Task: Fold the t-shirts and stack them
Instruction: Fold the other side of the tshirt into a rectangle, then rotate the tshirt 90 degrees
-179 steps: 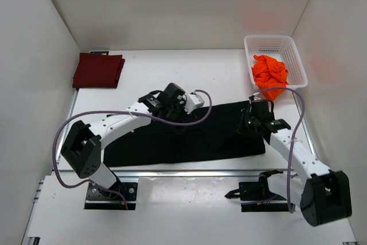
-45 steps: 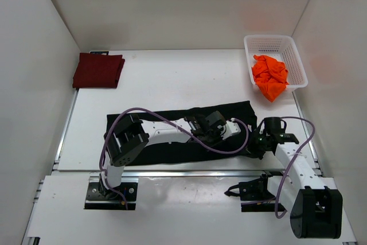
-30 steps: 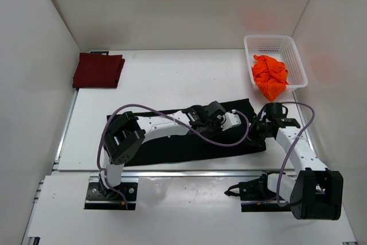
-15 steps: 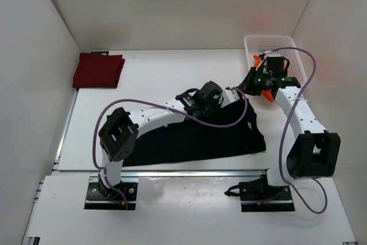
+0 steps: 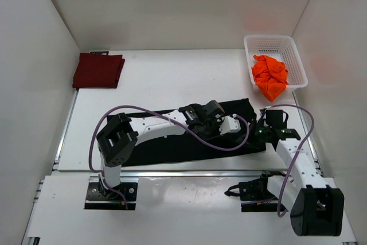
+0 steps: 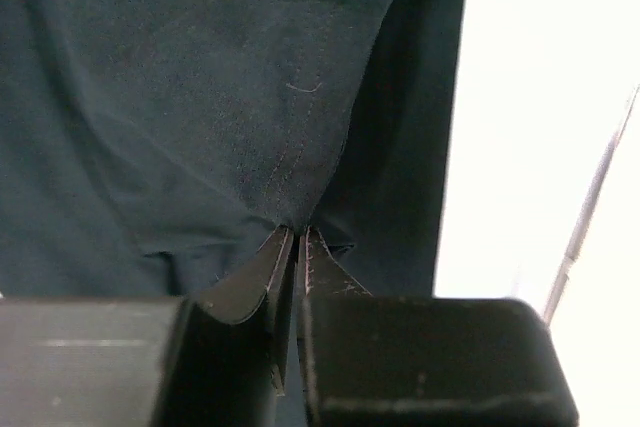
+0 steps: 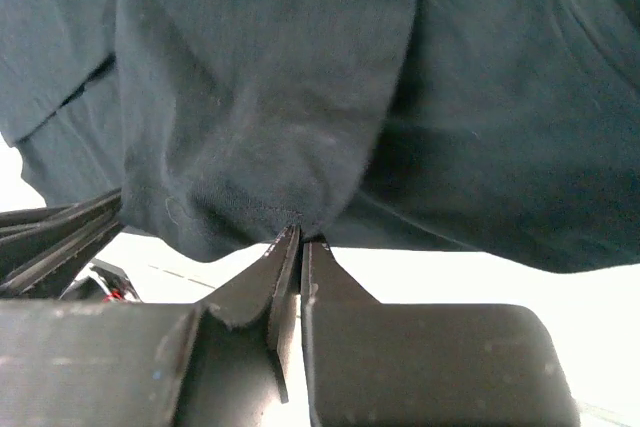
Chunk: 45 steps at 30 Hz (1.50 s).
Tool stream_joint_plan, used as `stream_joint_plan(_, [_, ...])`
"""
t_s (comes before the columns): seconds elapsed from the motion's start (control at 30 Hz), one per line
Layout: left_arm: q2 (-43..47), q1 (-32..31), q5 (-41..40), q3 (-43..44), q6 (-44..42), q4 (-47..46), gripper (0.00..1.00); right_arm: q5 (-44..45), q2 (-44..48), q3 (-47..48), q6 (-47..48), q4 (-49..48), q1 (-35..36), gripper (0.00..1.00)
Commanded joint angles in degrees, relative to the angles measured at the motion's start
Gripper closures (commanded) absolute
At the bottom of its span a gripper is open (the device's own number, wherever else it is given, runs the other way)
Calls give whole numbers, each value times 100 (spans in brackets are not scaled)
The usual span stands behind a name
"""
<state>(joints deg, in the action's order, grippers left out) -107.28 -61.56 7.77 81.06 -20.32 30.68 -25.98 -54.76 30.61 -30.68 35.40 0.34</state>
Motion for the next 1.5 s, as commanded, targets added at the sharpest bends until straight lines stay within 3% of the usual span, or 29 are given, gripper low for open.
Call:
stream_joint_plan(0.0, [155,-40,786,-134,-104,228,87,-267,325,-457,-316,-244,-279,100])
stream_joint_plan(0.17, [111,-242,1130,-388,-280,202,77,-225,405,-662,-220,-200,-509,100])
stream_joint_plan(0.37, [94,-321,1175,-433,-306,193,46,-108,317,-521,-9,12,-623,99])
stream_joint_plan(0.4, [111,-278,1113,-415,-289,237,37,-257,300,-538,-9,-32,-631,95])
stream_joint_plan(0.5, [181,-199,876,-345,-245,333,31,-381,238,-539,-105,-218,-561,81])
stream_joint_plan(0.7, [523,565,1164,243,123,948,30,-66,317,84,474,677,-903,66])
stream_joint_plan(0.8, [805,1241,1104,340,352,1195,29,539,169,768,738,995,-800,67])
stream_joint_plan(0.93, [1077,2621,130,-106,319,1265,27,1856,-394,1824,835,1127,-36,74])
stream_joint_plan(1.1, [1245,4237,-2250,-1116,-60,722,27,2316,-1815,2536,1327,163,686,88])
stream_joint_plan(1.2, [1324,4976,-2595,-1591,-411,308,26,2580,-2991,3211,1423,-51,889,96])
stream_joint_plan(1.37, [1341,5426,-2929,-2268,-824,-86,26,2948,-5198,4960,1783,993,1239,100])
stream_joint_plan(1.47, [1079,5620,-3448,-2655,-939,-500,26,3387,-5746,5262,1960,1188,1389,100])
